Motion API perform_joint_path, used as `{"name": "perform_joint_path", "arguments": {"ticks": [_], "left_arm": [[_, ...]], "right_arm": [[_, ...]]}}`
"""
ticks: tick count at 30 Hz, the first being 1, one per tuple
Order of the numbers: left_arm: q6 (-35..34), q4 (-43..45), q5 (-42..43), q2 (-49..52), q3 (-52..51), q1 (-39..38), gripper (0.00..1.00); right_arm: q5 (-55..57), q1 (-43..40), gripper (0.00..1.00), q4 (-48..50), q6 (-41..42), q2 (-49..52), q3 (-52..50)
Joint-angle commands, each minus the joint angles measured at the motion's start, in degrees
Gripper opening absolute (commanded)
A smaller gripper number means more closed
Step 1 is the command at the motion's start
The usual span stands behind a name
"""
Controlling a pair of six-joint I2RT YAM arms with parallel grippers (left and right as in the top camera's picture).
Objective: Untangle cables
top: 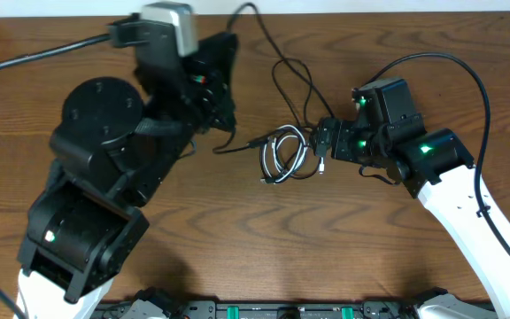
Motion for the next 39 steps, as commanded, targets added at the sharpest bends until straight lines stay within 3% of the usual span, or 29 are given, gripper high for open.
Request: {"name": "perform_joint_path", "arguments": {"ticks": [1,6,13,16,20,24,28,39], "left_arm": [[-2.80,0.42,-17.70,-1.53,1.27,0.31,0.07],[-2.82,-0.42,-30.42,-4.15,1.27,0.31,0.08],[-2.82,-0.39,-35.98,-7.67,1.27,0.31,0.08],[-2.82,-0.42,-38.86,-8.68,1.27,0.31,0.07],[-2.84,-0.37,-38.42,-8.70,1.27,0.28,0.08],[-2.75,2.27,-29.68,-8.63,1.27,0.28,0.07],[0.63,8.74,-22.05,-8.68,1.27,0.28,0.07],[0.68,3.61,-22.32,-8.74,1.27,0.28,0.07]], "right_arm": [[-0.33,0.13,0.99,-0.63,-1.42,-0.83,0.57],[2.38,0.13,0.99,-1.57,-2.84,-0.83,0.48],[18.34,0.11,0.99,-2.40,-1.29,-0.70,0.39],[19.93,0.07,0.99,-2.58,-1.11,-0.50,0.39],[13.79,0.15,0.99,-2.01,-1.33,0.02,0.39],[4.22,1.14,0.99,1.40,-4.90,1.84,0.26],[2.82,3.32,0.99,6.27,-5.20,5.86,0.20],[-2.91,4.24,0.99,22.29,-1.97,21.44,0.20]]}}
